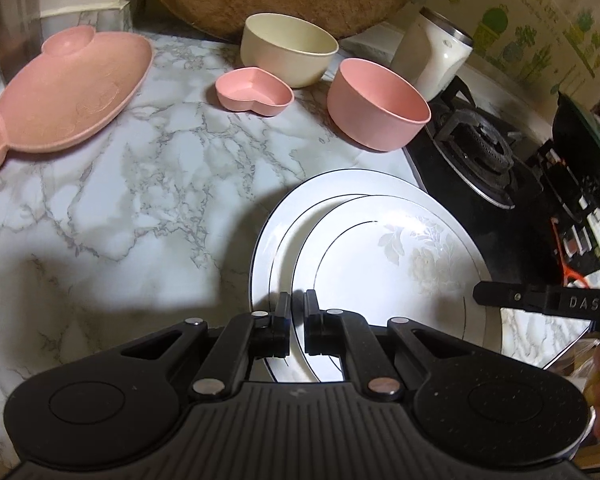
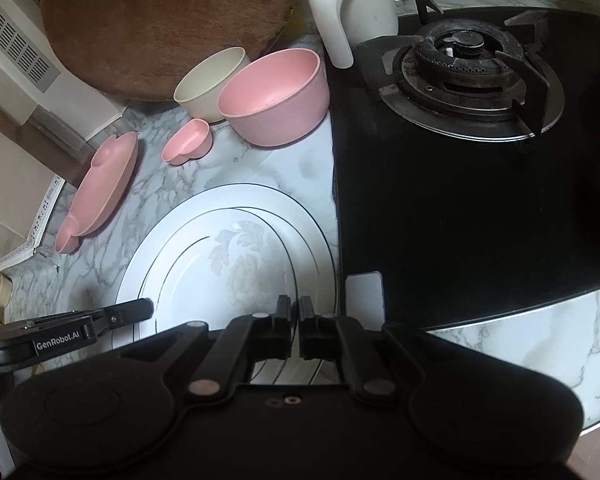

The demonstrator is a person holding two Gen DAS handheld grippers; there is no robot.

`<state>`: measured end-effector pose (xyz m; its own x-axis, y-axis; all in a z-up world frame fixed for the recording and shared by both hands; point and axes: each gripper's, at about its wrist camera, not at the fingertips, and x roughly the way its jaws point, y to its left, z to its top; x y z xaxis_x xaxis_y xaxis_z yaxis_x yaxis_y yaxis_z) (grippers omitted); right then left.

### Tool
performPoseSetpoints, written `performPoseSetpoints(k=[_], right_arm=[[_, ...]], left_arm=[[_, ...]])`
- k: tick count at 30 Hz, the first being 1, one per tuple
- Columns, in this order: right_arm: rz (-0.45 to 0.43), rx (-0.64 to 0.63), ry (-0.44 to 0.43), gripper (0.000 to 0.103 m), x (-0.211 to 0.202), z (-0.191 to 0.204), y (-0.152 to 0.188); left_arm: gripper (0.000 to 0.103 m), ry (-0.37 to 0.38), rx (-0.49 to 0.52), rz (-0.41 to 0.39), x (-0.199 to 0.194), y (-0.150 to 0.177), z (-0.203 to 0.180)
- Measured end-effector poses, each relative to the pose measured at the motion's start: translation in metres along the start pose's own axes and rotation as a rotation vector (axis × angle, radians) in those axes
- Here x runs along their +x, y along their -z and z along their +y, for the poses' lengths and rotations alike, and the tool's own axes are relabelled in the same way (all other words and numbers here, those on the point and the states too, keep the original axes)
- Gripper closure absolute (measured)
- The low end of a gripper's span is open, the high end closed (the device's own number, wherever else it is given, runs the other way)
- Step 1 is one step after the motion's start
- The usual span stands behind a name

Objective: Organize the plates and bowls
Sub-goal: 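Carry the floral plate onto the plain white plate and lower it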

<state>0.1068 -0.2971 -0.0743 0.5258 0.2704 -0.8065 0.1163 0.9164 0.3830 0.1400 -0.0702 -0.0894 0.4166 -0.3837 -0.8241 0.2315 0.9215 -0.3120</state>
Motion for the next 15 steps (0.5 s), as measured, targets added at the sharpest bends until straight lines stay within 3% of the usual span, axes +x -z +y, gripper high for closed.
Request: performPoseSetpoints(k=[15], right_arm=[[0.005, 0.014, 0.007, 0.098, 0.008, -0.002, 0.002]], left_arm=[[0.099, -0.06, 0.109, -0.039, -0.011, -0.003, -0.008]])
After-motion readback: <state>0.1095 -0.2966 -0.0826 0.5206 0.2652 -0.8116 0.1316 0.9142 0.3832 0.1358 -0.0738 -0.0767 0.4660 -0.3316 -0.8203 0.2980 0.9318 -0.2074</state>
